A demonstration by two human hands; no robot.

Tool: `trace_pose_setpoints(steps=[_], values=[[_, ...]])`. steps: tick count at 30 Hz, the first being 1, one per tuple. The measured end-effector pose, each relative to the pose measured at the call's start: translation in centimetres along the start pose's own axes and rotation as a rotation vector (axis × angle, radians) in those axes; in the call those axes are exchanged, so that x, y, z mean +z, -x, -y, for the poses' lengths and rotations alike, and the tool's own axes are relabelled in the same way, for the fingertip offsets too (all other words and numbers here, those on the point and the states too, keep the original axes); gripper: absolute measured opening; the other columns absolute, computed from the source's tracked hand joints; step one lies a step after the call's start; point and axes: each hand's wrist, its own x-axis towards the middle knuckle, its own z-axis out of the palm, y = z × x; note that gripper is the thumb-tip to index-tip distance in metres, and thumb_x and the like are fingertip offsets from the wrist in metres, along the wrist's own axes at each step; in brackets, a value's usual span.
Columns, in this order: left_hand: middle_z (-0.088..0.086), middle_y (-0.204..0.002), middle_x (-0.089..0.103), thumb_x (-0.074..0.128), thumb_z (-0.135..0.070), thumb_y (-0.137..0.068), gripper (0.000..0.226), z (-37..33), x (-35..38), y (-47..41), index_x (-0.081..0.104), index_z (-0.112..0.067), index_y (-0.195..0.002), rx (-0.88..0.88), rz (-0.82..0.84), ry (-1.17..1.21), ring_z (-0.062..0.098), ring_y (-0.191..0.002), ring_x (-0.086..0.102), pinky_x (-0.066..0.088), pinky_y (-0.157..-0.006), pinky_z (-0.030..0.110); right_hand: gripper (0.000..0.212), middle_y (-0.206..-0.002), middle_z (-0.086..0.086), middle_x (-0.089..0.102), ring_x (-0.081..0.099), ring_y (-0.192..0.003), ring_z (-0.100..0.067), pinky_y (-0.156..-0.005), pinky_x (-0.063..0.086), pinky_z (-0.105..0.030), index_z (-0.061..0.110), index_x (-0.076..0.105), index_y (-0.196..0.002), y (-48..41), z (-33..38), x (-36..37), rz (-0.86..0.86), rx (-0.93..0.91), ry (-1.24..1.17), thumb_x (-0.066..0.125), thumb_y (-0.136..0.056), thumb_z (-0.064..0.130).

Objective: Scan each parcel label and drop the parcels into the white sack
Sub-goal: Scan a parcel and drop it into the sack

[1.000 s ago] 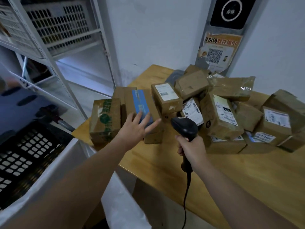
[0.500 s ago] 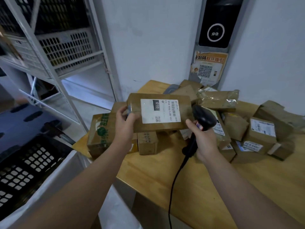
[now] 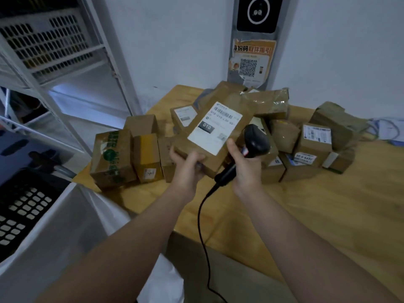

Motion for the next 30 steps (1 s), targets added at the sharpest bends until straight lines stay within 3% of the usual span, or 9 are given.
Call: trace_pose_setpoints(steps=[4, 6, 8, 11, 13, 16, 21, 26, 30], values=[[-0.001, -0.135, 0.048, 0.078, -0.041, -0.067, 0.094, 0.2, -1.4, 0.6, 0.017, -0.037, -0.138, -0.102, 0.129, -0.316, 0.02, -0.122, 0.052, 0.04, -0.108, 0.042, 0.033, -0.106, -0.005, 0.075, 0.07, -0.101, -0.018, -0.09, 0.056, -0.041, 0.006, 0.067, -0.113, -0.9, 0.6, -1.9, -0.018, 0.053, 0.05, 0.076, -0.081, 0.011], [-0.001, -0.132, 0.05, 0.072, -0.055, -0.074, 0.079, -0.7, -2.6, 0.1, 0.029, -0.028, -0.135, -0.16, 0.152, -0.394, 0.017, -0.118, 0.053, 0.04, -0.108, 0.04, 0.024, -0.097, 0.001, 0.076, 0.072, -0.093, -0.014, -0.074, 0.06, -0.03, 0.012, 0.068, -0.106, -0.9, 1.4, -3.2, 0.022, 0.054, 0.122, 0.072, -0.084, 0.006], [0.003, -0.129, 0.058, 0.066, -0.06, -0.078, 0.073, -1.7, -3.5, -0.8, 0.04, -0.024, -0.135, -0.194, 0.176, -0.43, 0.02, -0.114, 0.059, 0.046, -0.102, 0.043, 0.024, -0.097, 0.001, 0.076, 0.072, -0.093, -0.015, -0.07, 0.059, -0.028, 0.016, 0.068, -0.105, -0.6, 2.0, -4.2, 0.12, 0.059, 0.208, 0.07, -0.084, 0.004], [0.005, -0.116, 0.069, 0.063, -0.042, -0.089, 0.047, -3.3, -3.7, -1.6, 0.054, -0.018, -0.128, -0.227, 0.245, -0.467, 0.021, -0.106, 0.066, 0.054, -0.084, 0.036, 0.034, -0.104, 0.0, 0.075, 0.068, -0.105, -0.018, -0.088, 0.053, -0.036, 0.018, 0.067, -0.109, -0.2, 2.3, -4.8, 0.243, 0.087, 0.374, 0.076, -0.078, 0.01], [0.004, -0.107, 0.072, 0.064, -0.029, -0.09, 0.033, -4.0, -3.6, -1.9, 0.06, -0.016, -0.12, -0.228, 0.231, -0.497, 0.02, -0.098, 0.069, 0.055, -0.077, 0.034, 0.028, -0.099, -0.001, 0.074, 0.067, -0.103, -0.019, -0.088, 0.05, -0.033, 0.017, 0.067, -0.103, -0.1, 2.2, -4.4, 0.196, 0.105, 0.438, 0.077, -0.077, 0.014], [0.002, -0.111, 0.07, 0.077, -0.027, -0.08, 0.048, -4.4, -3.9, -2.5, 0.058, -0.016, -0.123, -0.096, 0.115, -0.546, 0.022, -0.102, 0.068, 0.053, -0.092, 0.044, 0.009, -0.082, -0.001, 0.067, 0.063, -0.084, -0.017, -0.075, 0.049, -0.029, 0.014, 0.066, -0.084, 0.0, 2.7, -3.2, -0.013, 0.08, 0.485, 0.075, -0.082, 0.015], [-0.001, -0.119, 0.062, 0.081, -0.025, -0.075, 0.065, -5.4, -3.7, -3.3, 0.043, -0.018, -0.128, -0.01, -0.039, -0.493, 0.019, -0.104, 0.063, 0.053, -0.084, 0.038, 0.01, -0.059, -0.006, 0.053, 0.051, -0.056, -0.018, -0.062, 0.045, -0.034, 0.006, 0.061, -0.073, 1.2, 3.6, -0.8, 0.15, 0.008, 0.619, 0.067, -0.081, 0.002], [0.001, -0.12, 0.061, 0.082, -0.026, -0.073, 0.073, -5.4, -3.9, -3.5, 0.042, -0.016, -0.134, -0.013, -0.071, -0.544, 0.024, -0.109, 0.061, 0.05, -0.096, 0.048, 0.02, -0.057, -0.007, 0.051, 0.047, -0.049, -0.016, -0.053, 0.043, -0.03, 0.006, 0.062, -0.075, 2.8, 3.5, -0.2, 0.193, -0.012, 0.667, 0.075, -0.081, 0.02], [0.003, -0.122, 0.061, 0.081, -0.022, -0.075, 0.07, -5.1, -3.9, -3.3, 0.043, -0.014, -0.133, 0.015, -0.09, -0.526, 0.024, -0.11, 0.061, 0.051, -0.095, 0.045, 0.024, -0.054, -0.006, 0.05, 0.045, -0.045, -0.015, -0.048, 0.043, -0.025, 0.008, 0.06, -0.072, 3.3, 3.7, -0.1, 0.206, 0.01, 0.683, 0.073, -0.083, 0.024]])
